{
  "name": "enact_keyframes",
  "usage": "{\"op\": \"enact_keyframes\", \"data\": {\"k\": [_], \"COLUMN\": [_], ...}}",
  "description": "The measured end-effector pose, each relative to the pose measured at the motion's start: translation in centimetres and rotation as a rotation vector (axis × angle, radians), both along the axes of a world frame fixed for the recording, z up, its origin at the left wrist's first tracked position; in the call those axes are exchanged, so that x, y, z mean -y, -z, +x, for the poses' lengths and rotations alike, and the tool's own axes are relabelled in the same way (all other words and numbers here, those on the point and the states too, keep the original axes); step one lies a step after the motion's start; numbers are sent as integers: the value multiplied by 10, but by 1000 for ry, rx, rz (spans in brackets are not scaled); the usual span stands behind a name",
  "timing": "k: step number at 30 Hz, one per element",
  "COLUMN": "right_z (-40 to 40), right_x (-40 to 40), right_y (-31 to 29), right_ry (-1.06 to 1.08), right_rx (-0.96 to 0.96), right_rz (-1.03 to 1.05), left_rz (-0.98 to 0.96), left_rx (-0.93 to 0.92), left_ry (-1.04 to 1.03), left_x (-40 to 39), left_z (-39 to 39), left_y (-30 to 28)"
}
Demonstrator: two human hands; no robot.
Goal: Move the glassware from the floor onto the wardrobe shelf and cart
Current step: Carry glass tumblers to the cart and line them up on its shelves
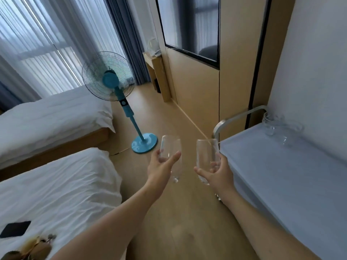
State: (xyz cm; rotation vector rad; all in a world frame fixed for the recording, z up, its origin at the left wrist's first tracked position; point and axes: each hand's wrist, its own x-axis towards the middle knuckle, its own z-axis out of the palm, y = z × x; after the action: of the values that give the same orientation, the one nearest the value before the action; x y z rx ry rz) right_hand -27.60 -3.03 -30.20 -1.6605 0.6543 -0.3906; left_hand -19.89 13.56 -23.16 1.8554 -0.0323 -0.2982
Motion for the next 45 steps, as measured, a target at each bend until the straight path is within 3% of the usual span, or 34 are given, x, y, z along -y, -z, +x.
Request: {"op": "enact_keyframes", "data": {"k": [14, 22, 27, 33, 45], "right_z": [43, 70, 81, 89, 93], "right_x": [41, 33, 40, 72, 185], "right_y": [96, 174, 253, 343, 435], "right_ry": [138, 336, 453, 540, 687], "right_rx": [-293, -424, -407, -300, 100], "right_rz": [175, 299, 328, 280, 20], "left_rz": [88, 20, 32, -30, -468], "left_rx": [-268, -522, -595, -529, -322], "left_ry": [234, 302, 434, 526, 833], "left_x": [75, 103, 118, 151, 269], "left_z": [94, 159, 178, 180, 193], "left_y": [107, 221, 320, 421, 507]}}
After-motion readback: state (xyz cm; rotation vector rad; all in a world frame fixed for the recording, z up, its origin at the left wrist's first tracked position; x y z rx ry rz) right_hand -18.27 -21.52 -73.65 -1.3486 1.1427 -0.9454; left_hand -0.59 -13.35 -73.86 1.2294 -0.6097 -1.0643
